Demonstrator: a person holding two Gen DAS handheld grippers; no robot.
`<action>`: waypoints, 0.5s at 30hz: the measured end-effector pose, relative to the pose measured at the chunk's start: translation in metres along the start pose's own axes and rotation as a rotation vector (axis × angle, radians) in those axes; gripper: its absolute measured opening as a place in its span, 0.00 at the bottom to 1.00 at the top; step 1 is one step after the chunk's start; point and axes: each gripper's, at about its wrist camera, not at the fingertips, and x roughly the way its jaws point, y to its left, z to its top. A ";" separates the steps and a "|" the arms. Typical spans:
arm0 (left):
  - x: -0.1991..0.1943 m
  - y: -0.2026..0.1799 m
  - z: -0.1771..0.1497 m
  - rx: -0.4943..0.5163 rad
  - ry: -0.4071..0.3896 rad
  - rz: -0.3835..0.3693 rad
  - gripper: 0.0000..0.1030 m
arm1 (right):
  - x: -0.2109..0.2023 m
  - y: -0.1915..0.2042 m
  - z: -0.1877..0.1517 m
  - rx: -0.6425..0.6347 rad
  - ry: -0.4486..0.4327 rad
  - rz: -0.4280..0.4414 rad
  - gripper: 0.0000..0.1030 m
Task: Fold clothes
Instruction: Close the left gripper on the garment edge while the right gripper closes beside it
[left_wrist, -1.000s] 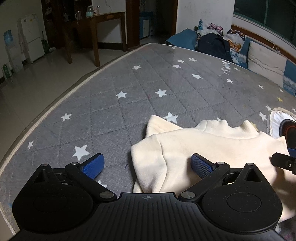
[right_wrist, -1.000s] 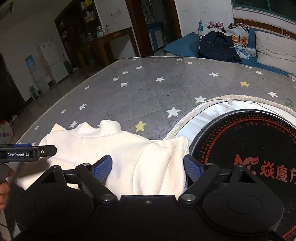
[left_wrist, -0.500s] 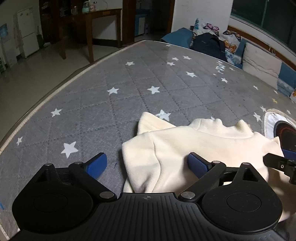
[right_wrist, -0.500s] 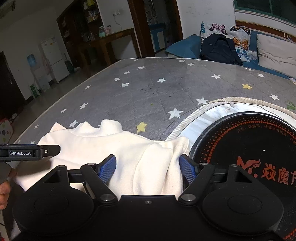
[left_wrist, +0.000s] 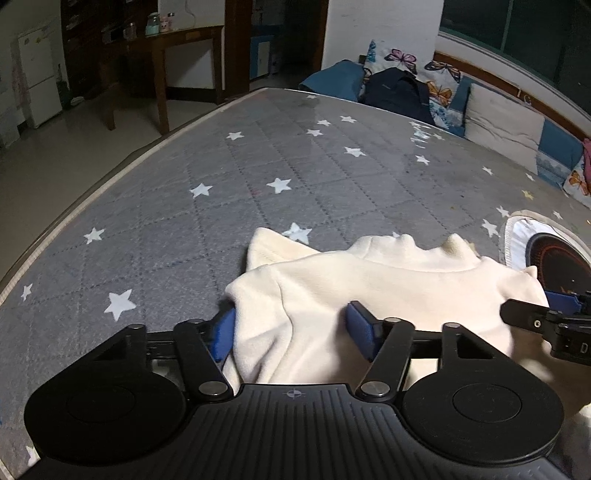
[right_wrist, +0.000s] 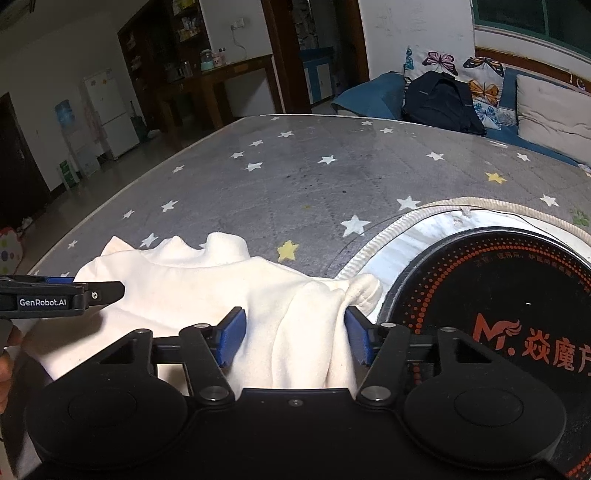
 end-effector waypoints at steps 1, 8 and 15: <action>0.000 0.000 0.000 0.000 0.000 -0.004 0.49 | 0.000 0.000 0.000 0.000 0.000 0.002 0.59; -0.002 -0.001 -0.001 -0.013 -0.005 -0.026 0.37 | 0.000 -0.002 -0.001 0.001 -0.008 0.002 0.61; -0.003 -0.002 -0.002 -0.027 -0.011 -0.025 0.35 | 0.000 -0.002 -0.002 0.000 -0.015 -0.007 0.47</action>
